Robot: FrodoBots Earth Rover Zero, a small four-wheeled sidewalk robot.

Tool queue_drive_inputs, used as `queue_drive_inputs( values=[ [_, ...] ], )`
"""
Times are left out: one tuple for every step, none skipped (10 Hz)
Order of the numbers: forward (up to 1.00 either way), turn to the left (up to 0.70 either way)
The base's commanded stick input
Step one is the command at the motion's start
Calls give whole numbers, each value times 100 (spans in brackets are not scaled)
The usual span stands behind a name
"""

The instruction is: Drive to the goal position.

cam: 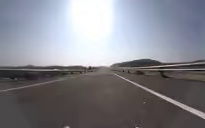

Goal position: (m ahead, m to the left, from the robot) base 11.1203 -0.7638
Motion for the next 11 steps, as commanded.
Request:
queue_drive_inputs(
  values=[
    [100, 0],
    [100, 0],
    [100, -12],
    [100, -32],
    [100, 0],
    [100, 0],
    [100, 0],
    [100, 0],
    [100, 0],
    [100, 0],
    [100, 0]
  ],
)
